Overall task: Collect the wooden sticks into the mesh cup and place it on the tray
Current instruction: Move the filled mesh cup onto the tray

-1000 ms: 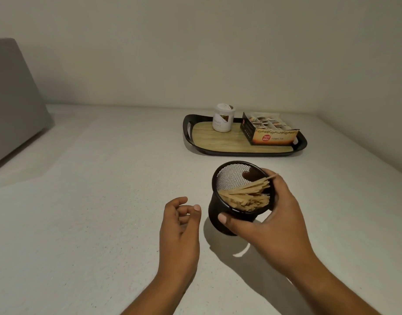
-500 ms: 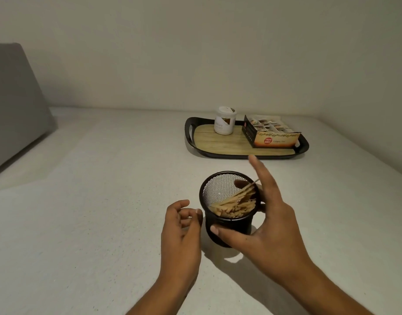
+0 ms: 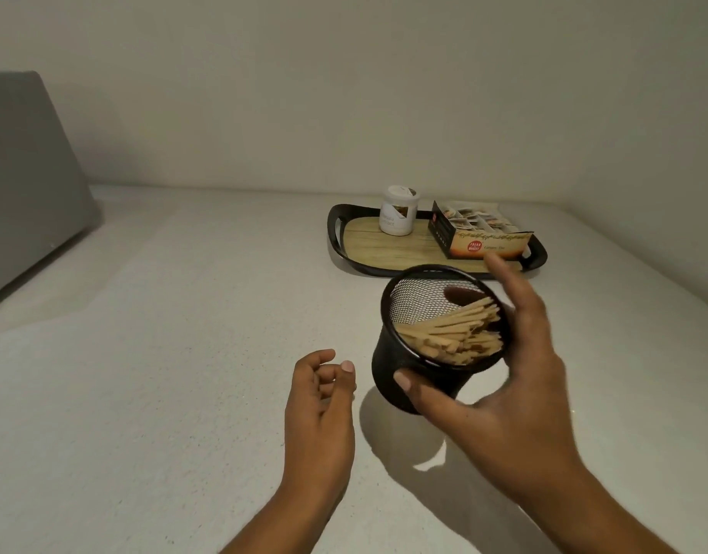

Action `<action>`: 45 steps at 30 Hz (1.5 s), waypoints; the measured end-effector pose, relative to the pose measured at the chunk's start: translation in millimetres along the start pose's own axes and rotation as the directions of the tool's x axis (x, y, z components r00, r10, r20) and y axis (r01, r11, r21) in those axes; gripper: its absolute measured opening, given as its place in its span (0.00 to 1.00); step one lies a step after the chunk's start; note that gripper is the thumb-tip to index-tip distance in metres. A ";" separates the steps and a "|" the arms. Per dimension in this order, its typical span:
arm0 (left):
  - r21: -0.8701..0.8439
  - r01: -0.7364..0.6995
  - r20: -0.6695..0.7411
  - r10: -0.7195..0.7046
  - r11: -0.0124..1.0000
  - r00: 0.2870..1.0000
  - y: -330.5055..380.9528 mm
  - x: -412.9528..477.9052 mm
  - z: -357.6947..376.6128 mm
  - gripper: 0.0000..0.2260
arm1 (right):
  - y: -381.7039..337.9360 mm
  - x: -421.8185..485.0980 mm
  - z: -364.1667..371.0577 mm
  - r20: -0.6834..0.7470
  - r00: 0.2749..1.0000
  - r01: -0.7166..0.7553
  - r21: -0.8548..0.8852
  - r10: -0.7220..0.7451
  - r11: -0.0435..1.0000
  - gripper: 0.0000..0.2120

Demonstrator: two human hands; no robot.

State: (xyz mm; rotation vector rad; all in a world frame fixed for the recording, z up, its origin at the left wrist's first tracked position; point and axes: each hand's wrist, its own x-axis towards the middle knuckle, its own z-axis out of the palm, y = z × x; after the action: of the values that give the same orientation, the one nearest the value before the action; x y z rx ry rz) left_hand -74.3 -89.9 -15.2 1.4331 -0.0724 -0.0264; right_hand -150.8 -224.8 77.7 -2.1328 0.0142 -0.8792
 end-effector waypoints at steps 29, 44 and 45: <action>0.017 -0.016 0.020 0.015 1.000 1.000 0.4 -1.6 -1.1 0.16 | 62.2 -6.9 27.1 0.071 0.954 -0.287 -0.038 0.290 0.957 0.53; 0.640 -0.359 0.213 0.293 0.679 0.932 15.6 27.4 -25.9 0.18 | 98.4 144.7 45.9 -0.014 0.971 -0.239 -0.039 0.239 0.970 0.45; 0.691 -0.372 0.217 0.314 0.620 0.924 16.1 34.3 -32.1 0.20 | 103.2 158.2 50.8 -0.021 0.972 -0.236 -0.061 0.235 0.970 0.45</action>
State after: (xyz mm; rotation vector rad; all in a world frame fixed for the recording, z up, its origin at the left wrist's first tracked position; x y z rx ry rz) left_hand -38.3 -58.1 -2.4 2.2021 -0.4710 0.3036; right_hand 27.4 -305.6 77.2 -2.1301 0.3002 -0.7619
